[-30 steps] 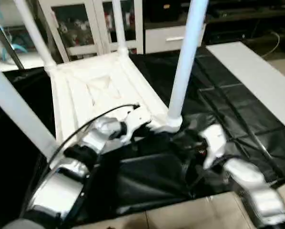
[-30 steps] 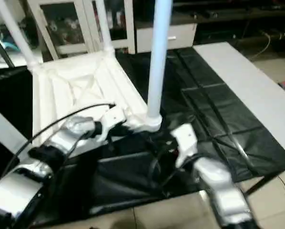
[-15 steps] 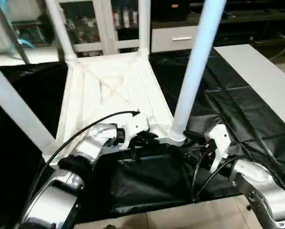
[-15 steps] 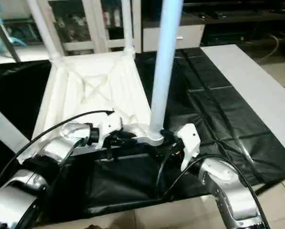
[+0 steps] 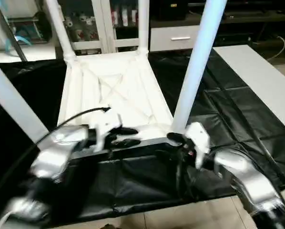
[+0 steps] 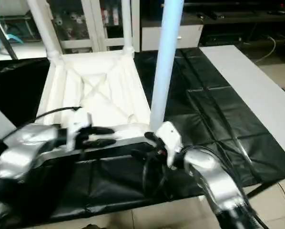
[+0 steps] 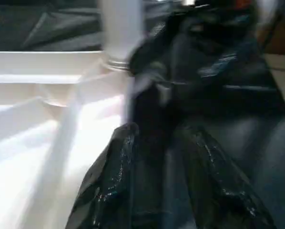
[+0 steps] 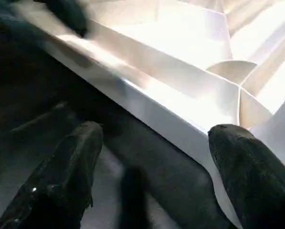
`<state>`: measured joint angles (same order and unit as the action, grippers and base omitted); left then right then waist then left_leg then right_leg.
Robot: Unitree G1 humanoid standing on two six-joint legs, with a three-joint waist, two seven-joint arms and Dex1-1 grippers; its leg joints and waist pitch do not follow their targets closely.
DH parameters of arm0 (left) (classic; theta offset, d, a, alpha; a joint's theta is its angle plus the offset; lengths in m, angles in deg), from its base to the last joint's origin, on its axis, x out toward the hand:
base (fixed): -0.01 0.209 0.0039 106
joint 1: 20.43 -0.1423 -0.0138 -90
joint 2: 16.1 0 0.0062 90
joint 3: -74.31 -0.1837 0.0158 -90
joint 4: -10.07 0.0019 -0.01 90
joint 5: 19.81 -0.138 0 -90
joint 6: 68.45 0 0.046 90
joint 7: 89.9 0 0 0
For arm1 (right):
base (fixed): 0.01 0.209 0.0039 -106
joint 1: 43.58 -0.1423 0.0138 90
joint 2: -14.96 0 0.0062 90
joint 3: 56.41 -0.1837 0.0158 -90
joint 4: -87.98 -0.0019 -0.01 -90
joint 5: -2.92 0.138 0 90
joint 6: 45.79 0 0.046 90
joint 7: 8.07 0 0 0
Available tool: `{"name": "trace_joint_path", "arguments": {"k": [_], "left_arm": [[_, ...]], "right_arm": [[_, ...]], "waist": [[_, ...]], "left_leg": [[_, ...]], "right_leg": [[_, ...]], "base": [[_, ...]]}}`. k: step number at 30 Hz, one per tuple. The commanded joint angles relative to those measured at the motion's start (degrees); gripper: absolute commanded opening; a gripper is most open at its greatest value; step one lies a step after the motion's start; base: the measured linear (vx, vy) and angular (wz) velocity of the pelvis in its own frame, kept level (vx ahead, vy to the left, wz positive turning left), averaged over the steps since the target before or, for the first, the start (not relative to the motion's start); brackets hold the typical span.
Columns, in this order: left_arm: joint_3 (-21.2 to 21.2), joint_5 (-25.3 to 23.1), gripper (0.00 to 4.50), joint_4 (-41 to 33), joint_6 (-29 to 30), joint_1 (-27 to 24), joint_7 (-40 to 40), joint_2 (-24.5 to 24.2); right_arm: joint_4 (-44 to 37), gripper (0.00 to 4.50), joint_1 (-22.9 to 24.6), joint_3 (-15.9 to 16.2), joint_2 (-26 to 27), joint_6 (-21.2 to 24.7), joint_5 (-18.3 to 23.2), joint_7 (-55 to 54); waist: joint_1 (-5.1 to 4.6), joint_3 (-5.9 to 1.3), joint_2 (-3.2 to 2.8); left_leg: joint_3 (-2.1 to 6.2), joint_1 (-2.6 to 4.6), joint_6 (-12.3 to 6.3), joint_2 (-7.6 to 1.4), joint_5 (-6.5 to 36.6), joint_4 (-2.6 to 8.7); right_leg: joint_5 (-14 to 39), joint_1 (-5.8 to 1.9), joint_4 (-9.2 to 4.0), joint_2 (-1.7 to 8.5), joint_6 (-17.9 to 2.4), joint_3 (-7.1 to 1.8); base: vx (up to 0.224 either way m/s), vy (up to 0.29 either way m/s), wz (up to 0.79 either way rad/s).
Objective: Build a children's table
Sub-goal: Rotate leg to tighten, then rotate table base
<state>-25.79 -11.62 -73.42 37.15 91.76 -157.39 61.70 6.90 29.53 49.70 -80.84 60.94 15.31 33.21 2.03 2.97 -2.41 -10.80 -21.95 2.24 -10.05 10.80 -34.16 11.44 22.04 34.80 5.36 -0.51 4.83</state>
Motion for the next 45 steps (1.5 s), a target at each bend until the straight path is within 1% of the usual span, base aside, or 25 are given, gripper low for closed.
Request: {"name": "trace_joint_path", "arguments": {"k": [1, 3, 6, 9, 11, 12, 16, 17, 19, 20, 21, 23, 24, 26, 28, 30, 31, 33, 36, 38, 40, 41, 42, 43, 45], "left_arm": [[-1.04, 0.81, 1.62, -4.86, 4.28, -1.19, -0.23, -1.23], [-0.89, 0.37, 1.62, -5.59, 4.62, -1.55, 1.24, -0.77], [-0.41, -1.17, 1.62, -6.73, 5.08, -2.11, 6.53, 1.38], [-0.22, -1.75, 1.62, -8.92, 5.71, -3.11, 10.57, 3.65], [-0.09, -1.17, 1.62, -11.14, 7.17, -3.97, 11.79, 4.33], [0.20, -0.77, 1.62, -12.59, 7.74, -4.80, 12.44, 4.69], [2.48, 1.40, 1.62, -17.77, 8.55, -8.93, 15.12, 5.43], [2.48, 1.40, 1.62, -17.77, 8.55, -8.93, 15.12, 5.43], [5.39, 2.90, 1.62, -20.25, 7.05, -13.01, 16.91, 5.82], [7.97, 4.85, 1.62, -22.17, 6.49, -16.33, 17.13, 5.86], [8.53, 5.38, 1.62, -22.66, 6.46, -17.06, 17.07, 5.84], [14.15, 10.32, 1.62, -25.56, 5.46, -23.10, 15.93, 6.11], [15.28, 11.33, 1.62, -26.16, 5.36, -24.33, 15.62, 6.09], [17.64, 12.30, 1.62, -27.39, 5.13, -27.82, 14.26, 4.72], [20.16, 12.26, 1.62, -28.57, 3.81, -32.00, 12.31, 2.27], [22.11, 11.64, 1.62, -29.19, 0.86, -34.82, 11.68, 0.98], [22.95, 11.47, 1.62, -29.29, -0.36, -35.73, 11.61, 0.63], [26.77, 12.10, 1.62, -29.57, -3.38, -38.74, 11.08, -0.54], [29.03, 13.12, 1.62, -29.52, -3.51, -39.89, 10.92, -0.94], [31.81, 13.23, 1.62, -28.24, -4.24, -40.93, 10.52, -1.98], [33.83, 13.54, 1.62, -26.50, -4.85, -40.56, 10.77, -2.90], [34.48, 13.85, 1.62, -24.78, -5.00, -39.25, 11.55, -3.42], [35.13, 14.99, 1.83, -21.93, -4.50, -36.71, 13.25, -3.74], [35.05, 15.00, 1.94, -21.51, -4.86, -36.12, 13.65, -3.53], [33.84, 14.05, 1.98, -19.36, -7.35, -33.06, 15.21, -2.42]], "right_arm": [[6.21, 3.80, -1.71, 1.60, 0.90, -0.87, -3.00, -1.21], [9.10, 3.80, -3.26, 1.94, 1.90, -1.92, -4.10, -2.19], [16.79, 3.80, -7.65, 2.21, 5.04, -5.32, -7.44, -6.91], [24.24, 3.80, -11.84, 1.59, 8.18, -9.75, -10.52, -14.17], [27.62, 3.80, -13.53, 1.39, 8.96, -11.71, -12.08, -17.71], [29.36, 3.80, -14.46, 1.12, 9.05, -12.57, -13.05, -20.39], [34.50, 3.80, -17.01, -1.44, 8.94, -15.44, -14.51, -27.40], [34.50, 3.80, -17.01, -1.44, 8.94, -15.44, -14.51, -27.40], [34.76, 3.80, -17.03, -4.54, 9.59, -18.01, -11.69, -24.96], [31.75, 3.80, -15.66, -6.46, 10.18, -18.58, -7.78, -19.45], [30.91, 3.80, -15.26, -6.73, 10.27, -18.53, -6.84, -18.13], [20.68, 3.80, -10.29, -7.05, 9.17, -16.57, 0.07, -7.72], [18.48, 3.80, -9.18, -6.70, 8.64, -16.11, 1.24, -6.06], [12.43, 3.80, -5.78, -5.61, 6.55, -14.49, 3.88, -2.36], [6.86, 3.80, -2.03, -4.67, 4.14, -13.39, 5.99, 0.54], [3.93, 3.80, 0.36, -4.49, 2.80, -13.28, 6.90, 2.36], [2.95, 3.80, 1.16, -4.73, 2.54, -13.07, 7.09, 3.03], [-0.54, 3.80, 3.64, -6.00, 2.02, -11.73, 7.62, 4.45], [-2.27, 3.80, 4.49, -6.59, 1.93, -10.65, 7.96, 4.56], [-3.94, 3.80, 5.28, -6.39, 1.34, -9.99, 8.44, 4.78], [-5.44, 3.80, 5.96, -6.06, 0.65, -9.32, 9.02, 5.05], [-6.02, 3.80, 6.21, -6.01, 0.37, -8.95, 9.34, 5.05], [-6.86, 3.80, 6.59, -6.32, 0.30, -8.15, 9.61, 5.13], [-6.96, 3.80, 6.65, -6.41, 0.35, -8.01, 9.62, 5.15], [-7.41, 3.80, 6.91, -6.79, 0.47, -7.38, 9.29, 5.41]], "waist": [[0.04, -3.05, 0.32], [-0.14, -2.87, 0.34], [-0.61, -2.52, 0.62], [-1.02, -2.61, 0.73], [-0.93, -2.76, 0.63], [-1.13, -2.70, 0.99], [-0.71, -3.05, 1.00], [-0.56, -3.19, 1.03], [-0.36, -3.40, 1.04], [-0.37, -3.65, 0.97], [-0.30, -4.01, 1.05], [-0.13, -4.57, 1.26], [0.02, -4.43, 1.46], [0.12, -4.04, 1.46], [0.18, -3.53, 1.56], [0.10, -2.66, 1.40], [0.10, -2.46, 1.30], [-0.07, -2.12, 1.39], [-0.28, -1.96, 1.61], [-0.21, -1.41, 1.92], [-0.26, -1.32, 1.82], [-0.31, -1.42, 1.83], [-0.44, -1.48, 2.49], [-0.25, -1.44, 2.07], [-0.28, -1.65, 1.94]], "left_leg": [[1.26, 1.40, -0.72, -3.57, 14.14, 4.71], [1.37, 1.16, -0.06, -3.46, 15.36, 4.84], [1.60, 1.54, 2.15, -3.25, 20.09, 4.92], [1.77, 1.50, 3.01, -3.30, 21.04, 5.09], [1.59, 1.96, 3.01, -3.28, 21.32, 4.92], [1.54, 1.66, 2.57, -3.18, 20.65, 4.97], [0.89, 2.02, 1.73, -3.10, 18.16, 4.55], [0.89, 1.67, 1.16, -3.14, 16.05, 4.56], [0.74, 1.68, 0.38, -3.18, 14.34, 4.34], [0.70, 1.44, -0.54, -3.17, 12.02, 4.13], [0.85, 0.97, -2.46, -3.26, 7.99, 3.85], [0.79, 0.55, -6.35, -3.03, 1.34, 2.97], [0.75, 0.33, -8.85, -3.00, -1.07, 2.78], [0.77, 0.65, -10.32, -3.30, 1.13, 3.08], [0.67, 0.93, -8.54, -3.46, 6.20, 3.60], [0.75, 1.12, -5.73, -3.70, 13.19, 4.52], [0.92, 1.48, -3.03, -3.87, 18.01, 4.89], [1.16, 1.95, 0.07, -3.73, 23.57, 5.25], [1.54, 1.98, 2.05, -3.62, 27.20, 5.62], [1.89, 2.79, 3.37, -3.37, 31.99, 5.51], [2.12, 3.10, 3.91, -3.24, 33.86, 5.56], [2.15, 3.11, 4.02, -3.19, 34.02, 5.56], [2.17, 3.21, 4.12, -3.15, 34.59, 5.61], [2.30, 3.29, 4.25, -3.09, 34.96, 5.67], [2.40, 3.22, 4.48, -3.18, 34.88, 5.79]], "right_leg": [[12.88, -1.65, -3.98, 3.71, -13.52, -3.29], [14.78, -1.74, -4.12, 3.70, -12.93, -3.38], [23.36, -1.22, -4.89, 3.67, -10.35, -3.77], [23.84, -1.18, -4.90, 3.58, -9.89, -3.74], [22.86, -0.87, -4.99, 3.49, -10.02, -3.91], [21.45, -1.05, -4.78, 3.32, -10.55, -3.88], [16.46, -0.76, -4.43, 2.92, -11.34, -4.11], [13.43, -1.20, -4.14, 2.88, -11.48, -4.11], [10.09, -1.19, -3.80, 2.87, -12.01, -4.15], [6.26, -1.60, -3.27, 2.78, -12.60, -4.08], [0.48, -2.17, -2.65, 2.81, -13.11, -4.00], [-8.90, -2.48, -1.60, 2.60, -14.21, -3.94], [-12.59, -2.23, -1.47, 2.43, -14.38, -3.76], [-7.75, -1.86, -2.09, 2.31, -14.43, -3.53], [0.85, -1.63, -2.88, 2.35, -14.23, -3.56], [10.11, -1.19, -3.86, 2.31, -12.18, -3.70], [16.16, -1.07, -4.40, 2.49, -10.50, -3.84], [22.07, -0.53, -5.09, 2.50, -8.45, -4.07], [24.83, -0.37, -5.34, 2.54, -6.80, -4.20], [31.96, 0.49, -6.22, 2.88, -4.80, -4.35], [34.77, 0.65, -6.65, 2.78, -3.17, -4.28], [34.50, 0.66, -6.58, 2.70, -3.03, -4.27], [33.64, 0.83, -6.61, 2.49, -2.84, -4.18], [33.75, 0.88, -6.55, 2.55, -2.78, -4.16], [31.46, 0.72, -6.38, 2.58, -3.29, -4.19]], "base": [[0.000, 0.000, 0.00], [0.000, 0.000, 0.00], [0.000, 0.000, 0.00], [0.000, 0.000, 0.00], [0.000, 0.000, 0.00], [0.000, 0.000, 0.00], [0.000, 0.000, 0.00], [0.000, 0.000, 0.00], [0.000, 0.000, 0.00], [0.056, 0.004, 0.00], [0.056, 0.004, 0.00], [0.026, 0.000, 0.00], [0.000, 0.000, 0.00], [0.000, 0.000, 0.00], [0.000, 0.000, 0.00], [0.000, 0.000, 0.00], [0.000, 0.000, 0.00], [0.000, 0.000, 0.00], [0.000, 0.000, 0.00], [-0.030, 0.004, -0.01], [-0.030, 0.004, -0.01], [0.000, 0.000, 0.00], [0.000, 0.000, 0.00], [0.000, 0.000, 0.00], [0.000, 0.000, 0.00]]}}
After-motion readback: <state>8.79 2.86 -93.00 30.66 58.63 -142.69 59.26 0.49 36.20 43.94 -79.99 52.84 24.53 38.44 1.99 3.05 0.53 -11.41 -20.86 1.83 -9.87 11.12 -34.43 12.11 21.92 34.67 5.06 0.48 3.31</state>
